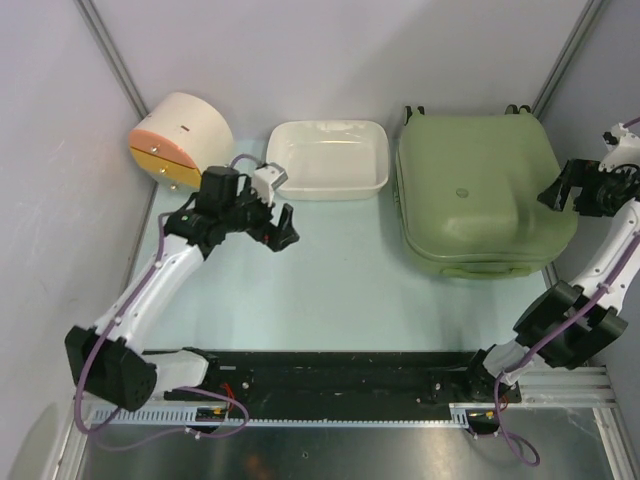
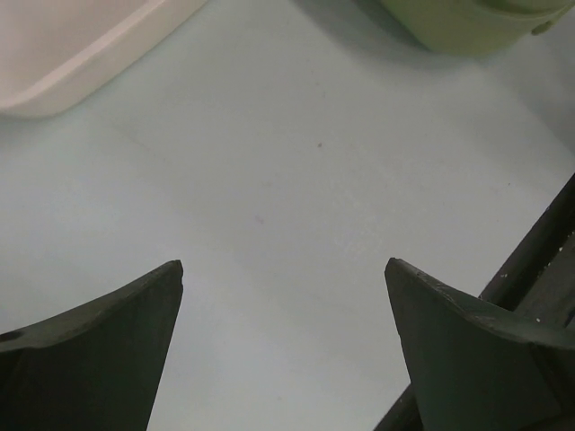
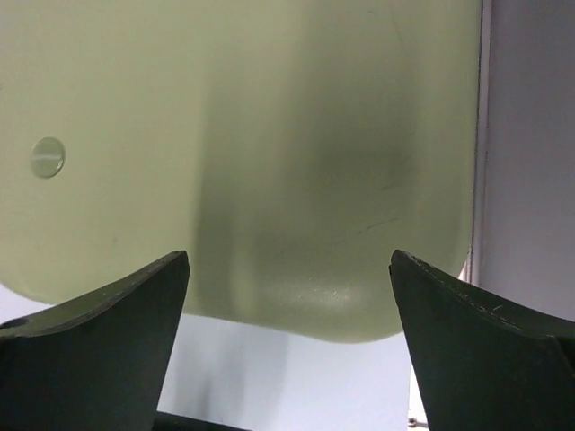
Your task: Open, take out, and arrange the luggage
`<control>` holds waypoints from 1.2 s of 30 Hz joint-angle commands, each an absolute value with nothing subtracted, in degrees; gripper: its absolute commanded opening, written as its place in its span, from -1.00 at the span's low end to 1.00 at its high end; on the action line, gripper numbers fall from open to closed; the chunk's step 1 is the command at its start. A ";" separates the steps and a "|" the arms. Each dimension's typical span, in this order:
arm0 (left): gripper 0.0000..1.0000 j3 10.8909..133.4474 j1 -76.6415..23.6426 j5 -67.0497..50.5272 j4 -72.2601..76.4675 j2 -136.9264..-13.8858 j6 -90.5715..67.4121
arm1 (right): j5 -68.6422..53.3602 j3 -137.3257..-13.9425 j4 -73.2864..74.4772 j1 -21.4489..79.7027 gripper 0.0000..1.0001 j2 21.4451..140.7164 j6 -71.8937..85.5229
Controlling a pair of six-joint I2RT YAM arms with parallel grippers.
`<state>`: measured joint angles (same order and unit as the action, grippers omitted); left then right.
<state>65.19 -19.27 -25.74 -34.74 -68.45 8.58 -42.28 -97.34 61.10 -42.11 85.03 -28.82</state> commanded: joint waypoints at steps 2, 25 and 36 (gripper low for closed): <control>1.00 70.84 -23.20 -27.86 -27.52 -76.01 9.85 | -41.22 -97.04 56.87 -42.36 0.99 89.38 -22.07; 0.13 80.06 -30.76 -15.30 -2.20 -104.49 2.20 | -48.78 -81.30 72.67 -34.63 0.86 73.15 -39.97; 0.01 94.90 -28.31 -9.93 -1.32 -124.44 0.35 | -37.11 -71.03 86.75 -22.78 0.71 55.65 -70.91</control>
<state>87.66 -29.98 -12.86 -3.95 -121.62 1.06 -43.75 -77.10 74.28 -29.19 61.89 -59.31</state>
